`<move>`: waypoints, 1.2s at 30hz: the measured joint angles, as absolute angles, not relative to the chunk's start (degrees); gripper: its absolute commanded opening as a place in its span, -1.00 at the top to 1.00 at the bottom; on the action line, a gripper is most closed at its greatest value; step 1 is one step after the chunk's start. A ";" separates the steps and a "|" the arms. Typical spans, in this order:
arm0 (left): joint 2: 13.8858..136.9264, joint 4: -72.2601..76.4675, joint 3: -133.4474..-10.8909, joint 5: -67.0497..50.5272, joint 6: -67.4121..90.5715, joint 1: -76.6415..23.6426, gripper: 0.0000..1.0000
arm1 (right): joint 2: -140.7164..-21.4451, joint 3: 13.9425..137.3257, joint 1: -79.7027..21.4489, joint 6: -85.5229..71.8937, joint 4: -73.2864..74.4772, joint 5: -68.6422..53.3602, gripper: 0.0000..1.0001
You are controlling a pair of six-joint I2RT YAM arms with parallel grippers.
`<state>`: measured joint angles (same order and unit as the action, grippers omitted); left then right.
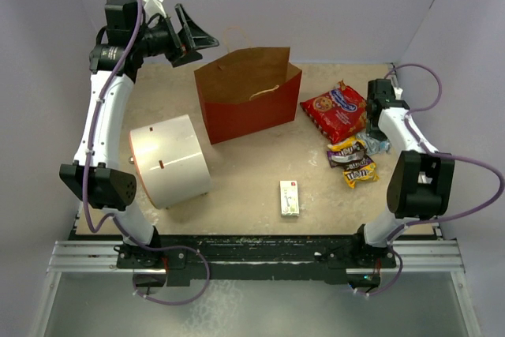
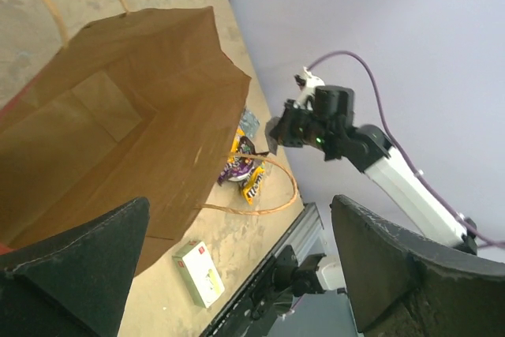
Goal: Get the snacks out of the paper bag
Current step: Adjust the paper bag at the center of the board, then reset both arms
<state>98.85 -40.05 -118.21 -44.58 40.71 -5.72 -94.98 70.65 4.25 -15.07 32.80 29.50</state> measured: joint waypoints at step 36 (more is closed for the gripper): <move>97.89 -43.44 -118.17 -42.24 37.10 -15.40 -0.98 | -81.69 87.99 -0.40 -17.87 39.55 -6.04 -0.99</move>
